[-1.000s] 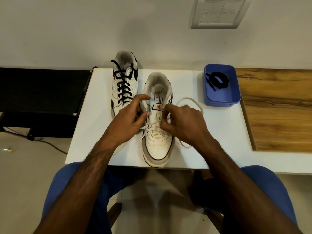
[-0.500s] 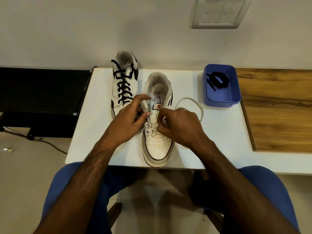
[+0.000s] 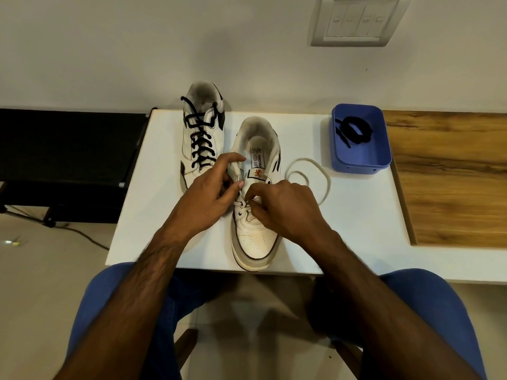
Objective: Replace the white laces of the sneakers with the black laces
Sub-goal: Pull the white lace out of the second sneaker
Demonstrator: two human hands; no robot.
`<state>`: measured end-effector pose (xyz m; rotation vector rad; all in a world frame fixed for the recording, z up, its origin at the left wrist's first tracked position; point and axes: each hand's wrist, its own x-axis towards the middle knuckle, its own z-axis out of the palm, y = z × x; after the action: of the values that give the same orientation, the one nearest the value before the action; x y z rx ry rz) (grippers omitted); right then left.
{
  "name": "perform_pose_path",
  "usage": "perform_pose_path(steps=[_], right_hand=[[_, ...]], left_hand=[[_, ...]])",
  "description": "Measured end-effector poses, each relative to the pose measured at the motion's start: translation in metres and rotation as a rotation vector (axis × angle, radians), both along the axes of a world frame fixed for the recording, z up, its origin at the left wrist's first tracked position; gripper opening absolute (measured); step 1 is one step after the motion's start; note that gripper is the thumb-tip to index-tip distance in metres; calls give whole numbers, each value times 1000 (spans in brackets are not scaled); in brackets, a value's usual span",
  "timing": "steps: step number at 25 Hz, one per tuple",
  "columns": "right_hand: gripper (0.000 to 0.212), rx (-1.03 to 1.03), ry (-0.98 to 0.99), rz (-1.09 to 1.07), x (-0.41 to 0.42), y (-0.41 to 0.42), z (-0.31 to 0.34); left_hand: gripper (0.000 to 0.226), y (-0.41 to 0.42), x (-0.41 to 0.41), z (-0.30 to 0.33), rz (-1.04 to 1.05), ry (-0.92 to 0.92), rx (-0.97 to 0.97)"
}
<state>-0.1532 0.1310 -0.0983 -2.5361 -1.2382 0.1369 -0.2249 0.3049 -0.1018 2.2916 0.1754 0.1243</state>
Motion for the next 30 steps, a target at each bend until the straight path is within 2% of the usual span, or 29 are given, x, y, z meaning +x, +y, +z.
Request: perform_pose_path(steps=[2,6,8,10,12,15,17,19,21,23,27,28,30], right_hand=[[19,20,9,-46,8,-8,7],[6,168,54,-289,34,-46,26],[7,85,100,-326,44,-58,29],[13,-78,153,-305,49,-63,22],[21,-166,169,-306,50,-62,15],[42,-64,108,-377,43,-49,12],[56,-9,115,-426,32,-31,13],[58,4,148,-453,23,-14,11],[48,44,200,-478,21,-7,6],[34,88,271,-489,25,-9,4],[20,144,399,-436,37,-19,2],[20,156,419,-418,39,-21,1],[21,169,436,-391,41,-23,-2]], left_hand=[[41,1,-1,1,-9,-1,-4],[38,1,0,-1,-12,7,5],[32,0,0,-2,8,-56,161],[26,-3,1,0,8,-163,384],[27,-6,1,2,-57,-206,483],[25,-15,1,-1,-141,-171,584],[25,-23,1,-3,-125,-152,608],[26,-28,0,-3,-86,-147,621],[25,-31,1,-4,-53,-148,606],[21,-32,1,-4,-54,-131,506],[19,-22,1,1,-36,-35,70],[19,-17,0,1,-10,-25,36],[17,-10,-2,3,28,-52,135]])
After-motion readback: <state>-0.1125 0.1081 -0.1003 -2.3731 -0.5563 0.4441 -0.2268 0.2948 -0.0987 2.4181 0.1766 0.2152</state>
